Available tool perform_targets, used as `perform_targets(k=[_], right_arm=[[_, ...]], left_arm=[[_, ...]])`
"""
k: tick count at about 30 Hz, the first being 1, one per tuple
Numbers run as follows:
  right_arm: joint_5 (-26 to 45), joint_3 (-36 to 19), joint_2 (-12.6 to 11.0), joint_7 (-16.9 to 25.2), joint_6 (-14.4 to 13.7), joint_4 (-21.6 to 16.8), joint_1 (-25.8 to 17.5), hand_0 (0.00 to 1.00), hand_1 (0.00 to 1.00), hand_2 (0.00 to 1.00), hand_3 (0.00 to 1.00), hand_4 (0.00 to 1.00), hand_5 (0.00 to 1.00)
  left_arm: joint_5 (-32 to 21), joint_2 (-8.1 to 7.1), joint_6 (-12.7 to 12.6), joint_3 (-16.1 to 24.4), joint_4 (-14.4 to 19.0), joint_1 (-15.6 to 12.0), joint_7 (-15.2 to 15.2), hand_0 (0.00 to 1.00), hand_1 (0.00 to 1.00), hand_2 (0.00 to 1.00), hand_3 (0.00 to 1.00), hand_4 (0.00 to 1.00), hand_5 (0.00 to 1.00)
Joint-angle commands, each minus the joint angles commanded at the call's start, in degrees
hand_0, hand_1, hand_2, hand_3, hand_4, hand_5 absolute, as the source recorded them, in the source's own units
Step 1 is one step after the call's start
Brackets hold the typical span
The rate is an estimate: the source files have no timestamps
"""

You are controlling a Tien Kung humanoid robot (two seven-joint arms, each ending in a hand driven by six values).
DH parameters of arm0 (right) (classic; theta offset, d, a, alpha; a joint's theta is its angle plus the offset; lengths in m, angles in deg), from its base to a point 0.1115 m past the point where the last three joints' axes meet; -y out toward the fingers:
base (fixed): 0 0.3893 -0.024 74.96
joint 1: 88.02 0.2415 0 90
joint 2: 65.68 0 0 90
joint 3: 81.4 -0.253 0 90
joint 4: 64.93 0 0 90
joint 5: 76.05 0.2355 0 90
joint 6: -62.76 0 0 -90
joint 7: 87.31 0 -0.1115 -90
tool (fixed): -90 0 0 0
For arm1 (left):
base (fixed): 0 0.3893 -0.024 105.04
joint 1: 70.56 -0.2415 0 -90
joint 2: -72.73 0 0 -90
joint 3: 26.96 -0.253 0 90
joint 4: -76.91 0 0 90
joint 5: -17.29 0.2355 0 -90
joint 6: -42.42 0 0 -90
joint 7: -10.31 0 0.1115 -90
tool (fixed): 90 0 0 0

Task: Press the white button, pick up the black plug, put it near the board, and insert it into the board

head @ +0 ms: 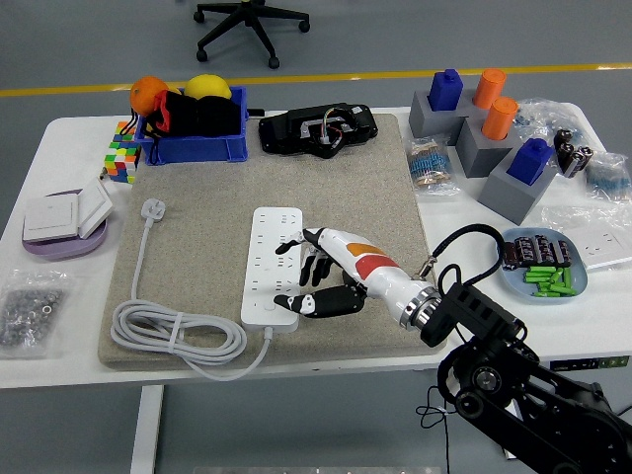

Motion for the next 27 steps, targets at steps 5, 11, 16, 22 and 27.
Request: perform_targets(k=[5,11,16,22,27], right_arm=[[-1.0,2.4,1.3,-4.2,-2.6,2.6,2.0,0.017,0.031,0.154,0.660,0.884,0.391],[-0.6,5.4,1.9,-6.0,-2.4,4.5,3.3,0.002,0.002,0.139,0.656,0.881,0.393],[1.6,9.7,1.5,-7.4,-0.9,6.4,4.5,0.002,0.002,0.140,0.655,0.877,0.389],[2.6,12.2,1.8,-7.3,-0.6,8.7,6.5,0.002,0.002,0.142,0.652,0.871,0.381],[2.7,13.1,2.9,-6.9,-0.8,10.4,7.8,0.002,0.002,0.142,0.652,0.871,0.381]], left_arm=[[0.3,-0.07,0.1,0.0,0.0,0.1,-0.1,0.625,0.630,0.636,0.692,0.561,0.394],[0.1,-0.14,0.1,-0.3,0.0,0.1,0.0,0.625,0.630,0.636,0.693,0.560,0.395],[-0.1,-0.18,0.1,-0.5,0.0,0.2,-0.1,0.624,0.629,0.636,0.693,0.559,0.397],[-0.1,-0.33,0.2,-0.6,0.0,0.2,-0.1,0.624,0.631,0.636,0.693,0.559,0.398],[0.3,-0.37,0.2,-0.6,0.0,0.2,-0.2,0.624,0.631,0.636,0.693,0.559,0.398]])
